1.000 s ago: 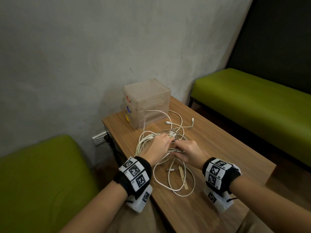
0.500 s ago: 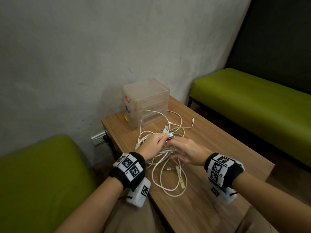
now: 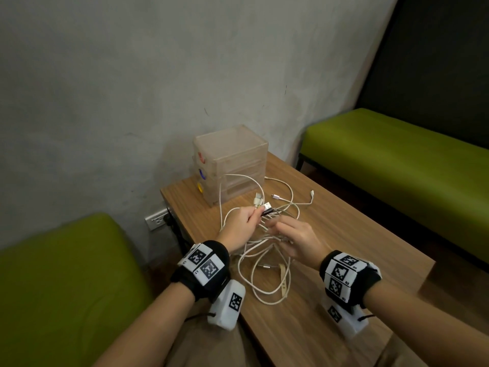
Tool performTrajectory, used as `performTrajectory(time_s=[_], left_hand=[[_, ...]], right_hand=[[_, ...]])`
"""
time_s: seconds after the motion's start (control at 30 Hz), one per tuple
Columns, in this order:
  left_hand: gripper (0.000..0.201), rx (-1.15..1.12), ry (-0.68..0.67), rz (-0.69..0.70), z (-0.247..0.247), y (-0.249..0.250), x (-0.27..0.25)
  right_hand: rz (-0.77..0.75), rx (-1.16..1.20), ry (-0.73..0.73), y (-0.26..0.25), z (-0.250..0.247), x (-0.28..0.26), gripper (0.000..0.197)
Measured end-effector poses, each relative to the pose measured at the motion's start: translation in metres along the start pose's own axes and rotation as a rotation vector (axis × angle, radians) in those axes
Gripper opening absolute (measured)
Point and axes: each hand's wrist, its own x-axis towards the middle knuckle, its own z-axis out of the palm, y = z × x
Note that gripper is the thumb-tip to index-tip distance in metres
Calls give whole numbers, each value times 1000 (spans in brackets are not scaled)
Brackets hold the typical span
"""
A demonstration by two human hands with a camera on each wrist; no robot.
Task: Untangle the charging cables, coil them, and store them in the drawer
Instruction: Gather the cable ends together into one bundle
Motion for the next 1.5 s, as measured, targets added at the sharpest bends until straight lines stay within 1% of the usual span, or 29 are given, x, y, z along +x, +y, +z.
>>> performTrajectory(time_s=[0.03,0.1,0.17,0.27,0.3,0.37,0.4,0.43,0.53,0.6,0.63,0.7,0.73,0.8,0.83,0.9,0.93,0.97,1.03,1.13,1.2,1.3,1.33,1.43,1.5], left_hand=[[43,5,18,6,-1,0,0],[43,3,36,13,-3,2,-2],[44,22,50,8,-5,1,-3],[44,39,79,-8,-4,-4,-2],[44,46,74,-11,-3,-4,-1],[43,58,57,-14,0,-4,-2],[43,63,56,-12,1,-3,-2],[43,67,65,-4,1,-2,-2],[45,62,112,40,0,8,1],[45,33,150,70,-5,16,3],[45,24,160,77,-7,19,3],[45,21,155,80,-13,23,4],[45,18,151,77,-16,24,4],[45,-4,156,69,-23,24,4],[44,-14,156,65,-26,23,4],[43,-19,127,58,-27,22,1],[42,-19,112,64,-25,23,-1],[42,-22,114,76,-21,23,-4],[41,-33,176,96,-16,24,-7],[40,-74,365,109,-22,27,-10],[39,-100,475,135,-37,30,-16],[37,-116,546,180,-67,31,-30],[37,-110,572,188,-77,30,-36],[32,-125,671,157,-98,20,-51],[30,-158,735,128,-106,11,-59]], right_hand=[[-12,-4,19,0,0,0,13],[-40,-7,23,-2,-3,1,10],[-73,-9,-35,-4,-4,2,4],[-6,121,-153,-10,-8,3,3],[20,154,-139,-12,-8,2,12],[85,189,-77,-13,-9,3,39],[123,190,-57,-14,-9,5,47],[145,174,-44,-14,-9,7,50],[207,108,-15,-14,-4,13,39],[268,164,-31,-15,-2,13,23],[287,203,-51,-15,-1,12,18],[325,194,-91,-13,-1,10,29],[341,148,-114,-11,-1,8,28],[355,61,-155,-5,-4,6,13],[357,23,-167,-3,-6,6,14],[308,-54,-124,-9,-10,11,31],[282,-44,-83,-15,-12,17,37],[260,-2,-43,-22,-13,23,38],[222,66,24,-33,-11,35,33],[191,67,119,-41,-5,50,18],[138,68,141,-51,0,64,11],[59,108,161,-77,4,94,32],[41,111,164,-85,7,104,34],[33,80,205,-95,21,120,19],[81,102,237,-95,31,120,17]])
